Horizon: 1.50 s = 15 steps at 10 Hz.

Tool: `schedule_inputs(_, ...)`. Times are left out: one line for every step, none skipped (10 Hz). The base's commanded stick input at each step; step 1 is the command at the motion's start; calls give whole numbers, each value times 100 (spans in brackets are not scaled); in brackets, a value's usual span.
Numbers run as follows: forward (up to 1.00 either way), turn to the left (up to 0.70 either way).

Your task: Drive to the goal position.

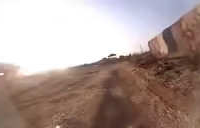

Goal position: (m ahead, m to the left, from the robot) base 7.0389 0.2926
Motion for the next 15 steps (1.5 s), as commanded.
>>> schedule_inputs(69,0)
schedule_inputs(69,0)
schedule_inputs(69,0)
schedule_inputs(69,0)
schedule_inputs(69,0)
schedule_inputs(69,0)
schedule_inputs(69,0)
schedule_inputs(69,0)
schedule_inputs(69,0)
schedule_inputs(69,0)
schedule_inputs(69,0)
schedule_inputs(69,-6)
schedule_inputs(69,-22)
schedule_inputs(69,-27)
schedule_inputs(69,-33)
